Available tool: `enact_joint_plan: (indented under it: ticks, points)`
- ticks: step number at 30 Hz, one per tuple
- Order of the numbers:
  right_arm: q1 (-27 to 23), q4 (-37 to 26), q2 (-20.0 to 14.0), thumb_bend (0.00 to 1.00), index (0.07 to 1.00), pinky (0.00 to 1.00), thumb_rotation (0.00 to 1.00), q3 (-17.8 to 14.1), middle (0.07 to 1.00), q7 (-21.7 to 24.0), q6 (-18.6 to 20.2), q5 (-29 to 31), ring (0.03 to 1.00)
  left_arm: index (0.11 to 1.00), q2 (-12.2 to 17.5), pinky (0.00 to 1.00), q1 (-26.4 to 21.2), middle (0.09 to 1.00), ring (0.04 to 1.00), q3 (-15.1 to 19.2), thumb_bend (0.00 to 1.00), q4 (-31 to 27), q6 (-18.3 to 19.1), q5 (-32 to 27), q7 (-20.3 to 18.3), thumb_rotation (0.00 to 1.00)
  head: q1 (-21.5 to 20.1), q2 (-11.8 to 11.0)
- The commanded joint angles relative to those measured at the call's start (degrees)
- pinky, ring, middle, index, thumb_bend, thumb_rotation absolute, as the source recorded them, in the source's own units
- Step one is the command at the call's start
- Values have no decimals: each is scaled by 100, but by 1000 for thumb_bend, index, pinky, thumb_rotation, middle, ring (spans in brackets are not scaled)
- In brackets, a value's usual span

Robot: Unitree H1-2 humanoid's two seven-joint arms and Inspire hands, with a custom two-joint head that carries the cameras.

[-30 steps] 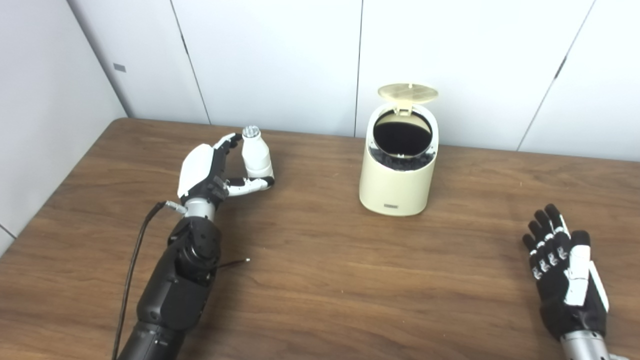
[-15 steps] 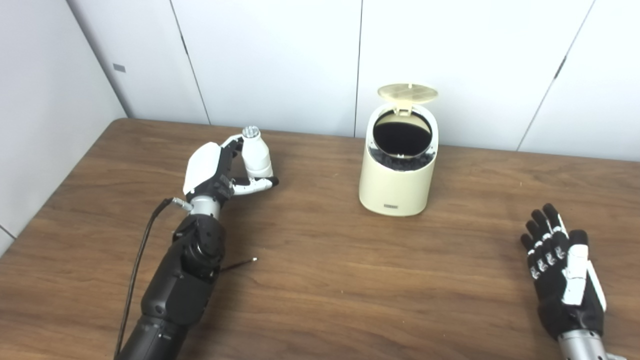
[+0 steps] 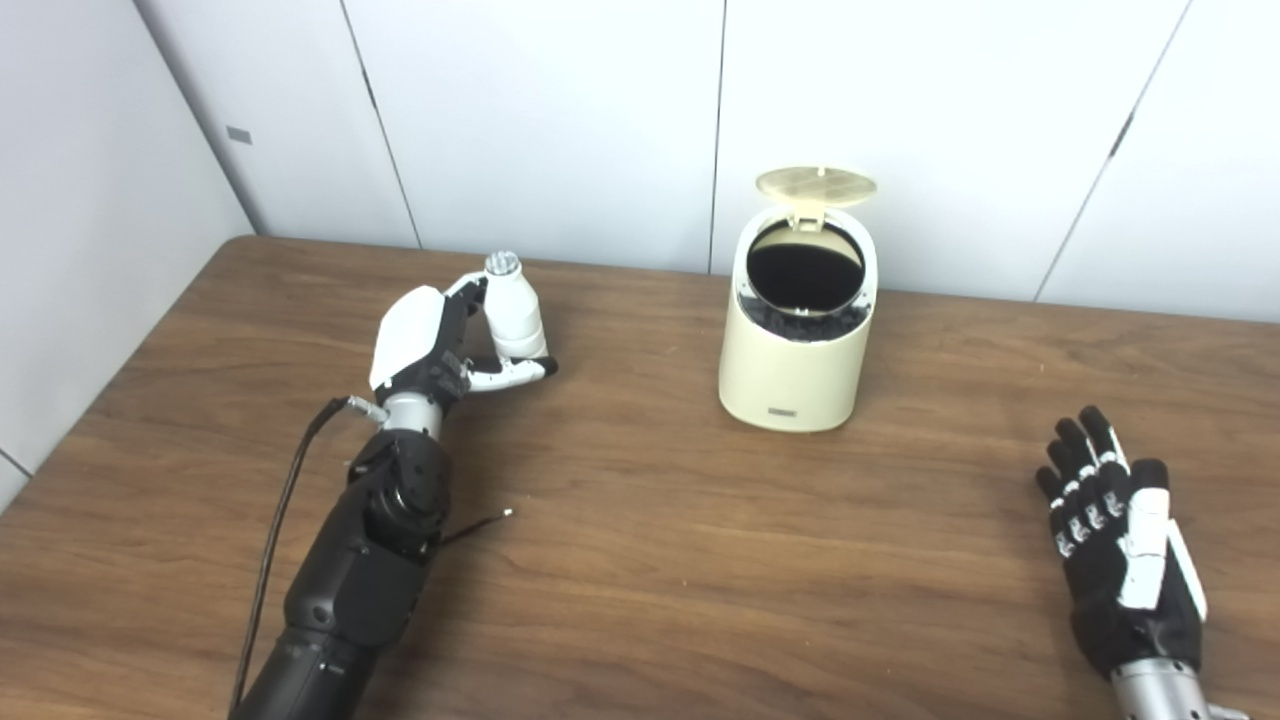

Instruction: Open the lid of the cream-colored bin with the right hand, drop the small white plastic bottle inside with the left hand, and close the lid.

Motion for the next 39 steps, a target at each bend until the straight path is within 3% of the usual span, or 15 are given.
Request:
enact_joint_plan:
  ticks: [1,4,7,8,9,13,29,39]
  points:
    - [-27,-13,-23,604,988,1000,1000,39,978,10,51,-27,1000,825,82,634,-330,771,738,108,863,-63,-302,-102,201,221,17,2]
    - [-35,41,-47,601,990,1000,1000,60,976,38,21,-39,1000,801,28,528,-356,748,630,182,819,25,-475,-274,273,151,12,4]
    - [-33,52,-57,592,988,1000,1000,72,969,45,10,-32,999,698,-50,454,-384,669,551,284,770,106,-697,-406,442,42,14,13]
    - [-33,58,-60,593,986,1000,1000,73,966,44,-3,-37,998,587,-89,438,-396,555,519,330,623,150,-831,-446,579,17,16,17]
    - [-34,63,-63,593,985,1000,1000,73,964,44,-13,-40,997,543,-118,428,-405,527,477,365,564,184,-930,-466,673,8,16,17]
    - [-26,77,-58,591,984,1000,1000,60,960,36,-34,-24,995,455,-205,394,-433,502,458,443,487,274,-1147,-442,971,0,16,28]
    - [-47,53,-49,597,980,1000,1000,16,947,-61,8,-63,1000,449,-234,372,-422,494,451,440,477,140,-1134,-478,912,0,19,62]
    - [-26,48,-21,598,977,1000,1000,92,942,-69,8,-150,990,477,-348,324,-294,513,428,97,473,-1228,-740,3,572,0,-387,47]
